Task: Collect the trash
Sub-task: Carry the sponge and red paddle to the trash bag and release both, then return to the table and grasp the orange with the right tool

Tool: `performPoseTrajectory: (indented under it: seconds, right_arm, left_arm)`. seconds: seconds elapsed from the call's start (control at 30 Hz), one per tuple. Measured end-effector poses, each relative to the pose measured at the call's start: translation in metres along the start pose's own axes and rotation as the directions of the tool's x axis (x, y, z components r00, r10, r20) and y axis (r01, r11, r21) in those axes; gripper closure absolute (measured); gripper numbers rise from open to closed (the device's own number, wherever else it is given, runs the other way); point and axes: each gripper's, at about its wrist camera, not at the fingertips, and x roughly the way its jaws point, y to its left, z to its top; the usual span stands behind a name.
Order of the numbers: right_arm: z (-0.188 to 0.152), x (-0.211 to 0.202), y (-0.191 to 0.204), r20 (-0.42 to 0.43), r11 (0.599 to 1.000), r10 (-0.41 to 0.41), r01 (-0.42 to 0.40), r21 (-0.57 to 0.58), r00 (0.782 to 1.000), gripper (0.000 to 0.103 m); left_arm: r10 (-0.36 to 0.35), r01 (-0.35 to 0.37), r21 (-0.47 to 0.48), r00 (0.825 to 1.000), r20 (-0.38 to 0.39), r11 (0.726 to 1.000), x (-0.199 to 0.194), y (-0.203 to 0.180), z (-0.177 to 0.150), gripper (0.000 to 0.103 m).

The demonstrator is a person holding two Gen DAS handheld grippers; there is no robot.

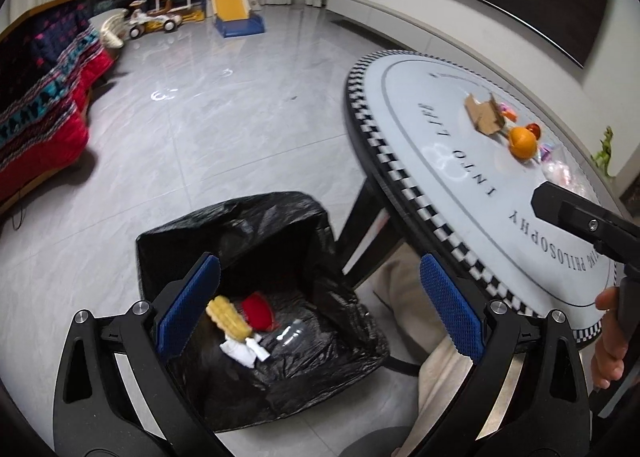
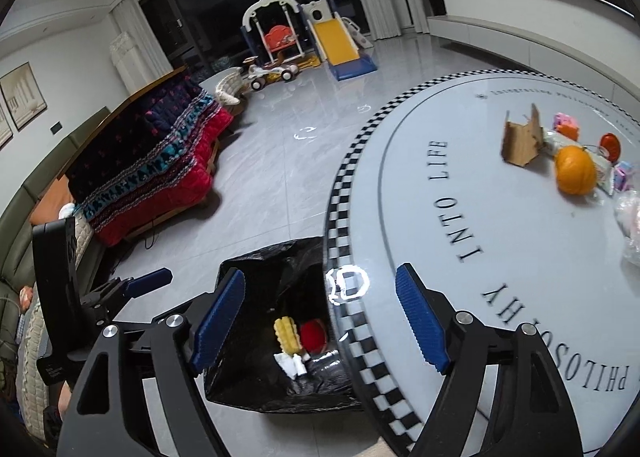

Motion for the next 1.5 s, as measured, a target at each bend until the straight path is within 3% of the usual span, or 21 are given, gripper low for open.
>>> performPoseTrajectory:
  seconds: [0.3, 0.8, 1.1, 1.5]
  right_arm:
    - [0.013, -0.021, -0.058, 0.064, 0.992, -0.08, 0.073, 0.107, 0.995, 0.025]
    - [0.034, -0.03, -0.152, 0.087, 0.95, -0.204, 0.176, 0.257, 0.975, 0.025]
    - [0.053, -0.003, -0.21, 0.046, 0.908, -0.287, 0.256, 0.332, 0.957, 0.025]
    - [0.073, 0.044, -0.242, -0.021, 0.892, -0.345, 0.335, 0.304, 0.938, 0.025]
  left_arm:
    - [-0.069, 0.07, 0.102, 0.997, -0.017, 0.992, 0.021, -0.057, 0.032, 0.006]
    - [-0.165, 0.173, 0.212, 0.985, -0.057, 0.962, 0.063, -0.138, 0.075, 0.006]
    - [-0.197, 0.211, 0.211, 0.977, -0.085, 0.955, 0.11, -0.17, 0.104, 0.006]
    - [-0.216, 0.24, 0.22, 0.968, -0.13, 0.946, 0.154, -0.192, 0.123, 0.006]
